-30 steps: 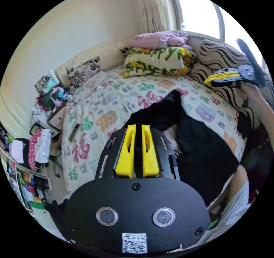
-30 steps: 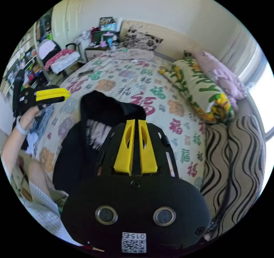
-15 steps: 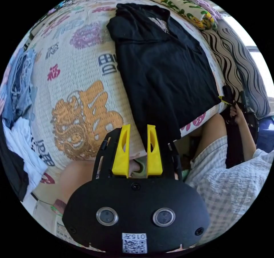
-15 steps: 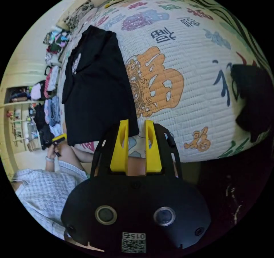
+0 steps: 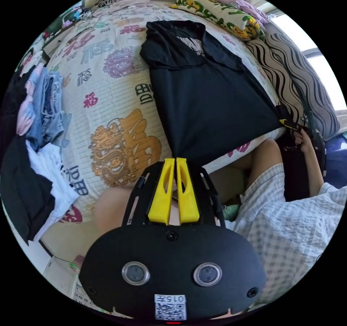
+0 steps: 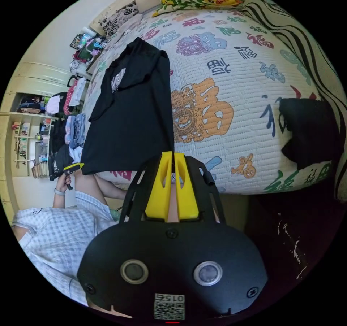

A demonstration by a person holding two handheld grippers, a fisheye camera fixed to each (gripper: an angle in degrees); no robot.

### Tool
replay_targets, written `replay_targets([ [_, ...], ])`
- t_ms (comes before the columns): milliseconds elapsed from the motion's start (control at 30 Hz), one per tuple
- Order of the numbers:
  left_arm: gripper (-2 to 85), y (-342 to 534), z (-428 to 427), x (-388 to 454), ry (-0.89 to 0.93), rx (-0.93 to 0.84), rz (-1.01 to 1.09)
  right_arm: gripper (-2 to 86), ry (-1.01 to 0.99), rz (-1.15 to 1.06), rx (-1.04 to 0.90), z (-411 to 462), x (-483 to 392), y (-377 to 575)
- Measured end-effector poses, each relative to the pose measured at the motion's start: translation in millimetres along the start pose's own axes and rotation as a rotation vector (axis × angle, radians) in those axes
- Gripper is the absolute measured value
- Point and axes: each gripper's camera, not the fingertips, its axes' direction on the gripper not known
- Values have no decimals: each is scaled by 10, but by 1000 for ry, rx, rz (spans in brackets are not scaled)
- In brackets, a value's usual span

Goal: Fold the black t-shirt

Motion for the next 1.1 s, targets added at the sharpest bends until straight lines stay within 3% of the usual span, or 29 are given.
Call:
replay_targets([
  [367, 1, -552, 744, 430, -167, -221, 120, -7, 164, -63, -158, 532, -74, 11],
  [567, 11, -826, 1007, 428, -112, -267, 79, 8, 111, -23, -152, 609, 23, -12],
  [700, 48, -976, 1221, 524, -109, -376, 96, 51, 181, 3, -146, 578, 117, -125],
  [833, 58, -1221, 840, 594, -153, -224, 68, 45, 242, -131, -3, 288, -96, -356],
  [1000, 68, -2432, 437, 920, 36, 231, 127, 67, 226, -522, 192, 440, -883, -1019],
  [1100, 72, -3246, 716, 1082, 134, 262, 98, 73, 346, -716, 173, 855, -1261, -1322],
])
